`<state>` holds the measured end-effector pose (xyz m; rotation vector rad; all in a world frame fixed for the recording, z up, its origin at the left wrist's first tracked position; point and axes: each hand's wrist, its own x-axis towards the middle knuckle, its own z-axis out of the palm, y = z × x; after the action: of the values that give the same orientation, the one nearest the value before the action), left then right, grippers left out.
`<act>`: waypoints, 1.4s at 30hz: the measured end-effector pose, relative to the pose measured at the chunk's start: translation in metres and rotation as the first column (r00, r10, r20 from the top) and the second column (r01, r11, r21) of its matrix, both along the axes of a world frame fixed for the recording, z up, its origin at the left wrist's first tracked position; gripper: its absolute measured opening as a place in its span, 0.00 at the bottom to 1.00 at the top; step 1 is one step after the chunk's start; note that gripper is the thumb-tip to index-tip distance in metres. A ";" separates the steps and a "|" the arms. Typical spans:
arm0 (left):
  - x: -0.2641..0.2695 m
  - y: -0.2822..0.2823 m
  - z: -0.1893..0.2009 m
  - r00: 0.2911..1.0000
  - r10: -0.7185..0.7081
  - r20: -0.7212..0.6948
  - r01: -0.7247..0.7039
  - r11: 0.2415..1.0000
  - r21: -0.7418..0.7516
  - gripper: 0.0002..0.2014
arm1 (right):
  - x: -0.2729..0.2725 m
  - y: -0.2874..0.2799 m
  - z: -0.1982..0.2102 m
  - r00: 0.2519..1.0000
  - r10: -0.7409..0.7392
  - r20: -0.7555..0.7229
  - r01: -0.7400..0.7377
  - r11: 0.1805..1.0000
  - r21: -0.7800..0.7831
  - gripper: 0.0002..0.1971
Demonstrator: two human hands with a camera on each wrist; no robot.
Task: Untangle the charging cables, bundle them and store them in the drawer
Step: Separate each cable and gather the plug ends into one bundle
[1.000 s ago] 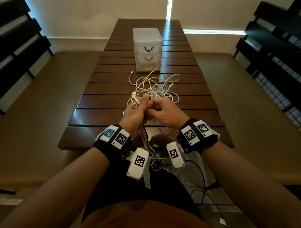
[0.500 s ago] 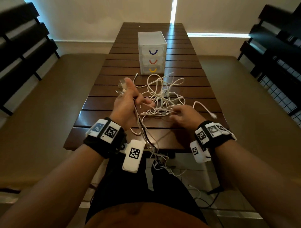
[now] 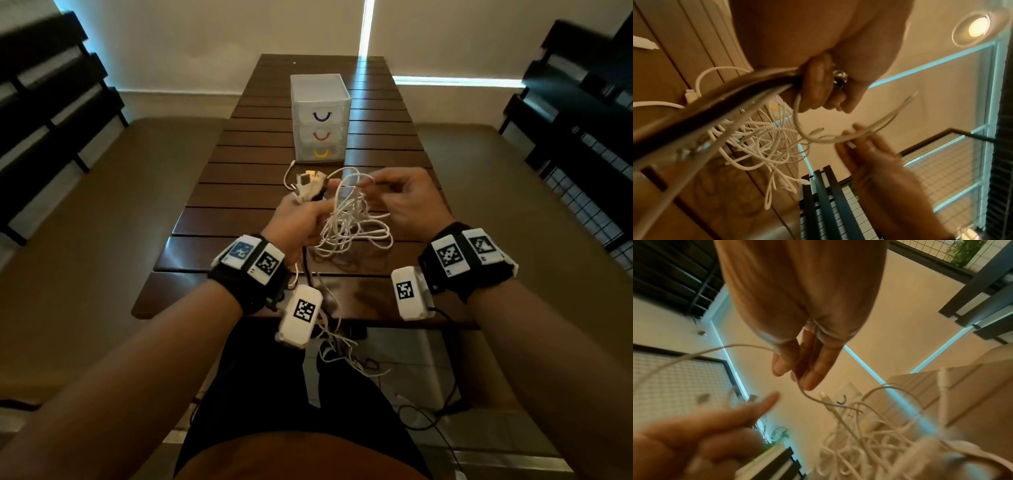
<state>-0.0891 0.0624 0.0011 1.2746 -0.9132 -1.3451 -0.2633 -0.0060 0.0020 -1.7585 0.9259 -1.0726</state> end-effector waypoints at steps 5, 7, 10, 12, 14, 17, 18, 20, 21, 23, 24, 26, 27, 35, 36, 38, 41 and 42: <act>-0.020 -0.008 -0.006 0.957 -0.178 0.227 0.199 0.977 -0.074 0.02 | -0.001 0.026 0.042 0.968 0.167 0.189 -0.157 0.985 -0.067 0.09; -0.025 -0.007 -0.013 0.940 -0.199 0.277 0.231 0.969 -0.087 0.06 | -0.003 0.035 0.045 0.951 0.175 0.254 -0.163 0.984 -0.069 0.08; -0.023 -0.009 -0.020 0.957 -0.090 0.275 0.127 0.985 -0.120 0.04 | -0.011 0.041 0.031 0.940 0.093 0.329 -0.107 0.994 0.024 0.10; -0.020 -0.010 -0.022 0.974 -0.055 0.219 0.081 0.991 -0.111 0.08 | -0.016 0.046 0.015 0.969 0.076 0.236 -0.110 0.985 0.133 0.20; -0.017 -0.007 -0.019 0.988 -0.063 0.141 0.078 0.992 -0.103 0.07 | -0.016 0.049 -0.013 0.991 0.134 0.005 -0.130 0.952 0.278 0.32; -0.008 -0.005 -0.016 0.989 -0.143 0.025 0.145 0.982 -0.118 0.05 | -0.009 0.049 -0.062 0.945 0.201 -0.258 -0.088 0.915 0.393 0.39; -0.003 -0.004 -0.013 0.988 -0.149 -0.031 0.144 0.980 -0.137 0.06 | -0.010 0.044 -0.075 0.944 0.173 -0.280 -0.048 0.913 0.404 0.39; 0.012 -0.005 -0.008 0.979 -0.112 -0.172 0.084 0.983 -0.163 0.09 | -0.011 0.033 -0.081 0.988 0.010 -0.156 0.067 0.875 0.479 0.34; 0.019 -0.006 -0.007 0.965 -0.096 -0.244 0.055 0.983 -0.173 0.10 | -0.012 0.029 -0.080 0.993 -0.055 -0.106 0.101 0.863 0.494 0.29; 0.032 -0.005 -0.002 0.947 -0.081 -0.311 0.021 0.981 -0.193 0.09 | -0.012 0.022 -0.074 0.988 -0.104 -0.116 0.144 0.887 0.438 0.22; 0.037 -0.005 -0.001 0.949 -0.067 -0.307 0.008 0.982 -0.190 0.08 | -0.013 0.019 -0.071 0.977 -0.117 -0.176 0.177 0.907 0.382 0.20; 0.042 -0.006 -0.001 0.963 -0.036 -0.266 -0.009 0.986 -0.165 0.07 | -0.008 0.023 -0.059 0.902 -0.183 -0.391 0.275 0.941 0.195 0.17; 0.042 -0.006 -0.001 0.972 -0.027 -0.235 -0.010 0.988 -0.155 0.07 | -0.004 0.028 -0.052 0.846 -0.251 -0.470 0.327 0.941 0.086 0.14; 0.026 -0.005 0.005 0.993 -0.117 -0.029 0.109 0.977 -0.181 0.08 | 0.029 0.048 -0.005 0.919 -0.377 -0.116 0.340 0.906 -0.252 0.22; 0.025 -0.005 0.006 0.992 -0.127 -0.023 0.121 0.975 -0.184 0.08 | 0.029 0.044 -0.004 0.936 -0.334 -0.113 0.305 0.928 -0.213 0.19; 0.024 -0.005 0.006 0.990 -0.139 -0.013 0.134 0.972 -0.192 0.07 | 0.029 0.040 0.000 0.965 -0.201 -0.166 0.184 0.976 -0.113 0.10; 0.024 -0.004 0.006 0.977 -0.212 -0.037 0.198 0.954 -0.225 0.08 | 0.031 0.037 0.001 0.961 -0.064 -0.268 0.033 0.992 -0.118 0.11; 0.024 -0.004 0.005 0.968 -0.248 -0.034 0.233 0.943 -0.237 0.09 | 0.034 0.036 0.001 0.954 -0.070 -0.293 0.024 0.987 -0.157 0.10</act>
<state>-0.0646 0.0585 0.0065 0.9589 -1.1739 -1.4113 -0.2295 0.0299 0.0031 -2.0738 1.0973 -0.9435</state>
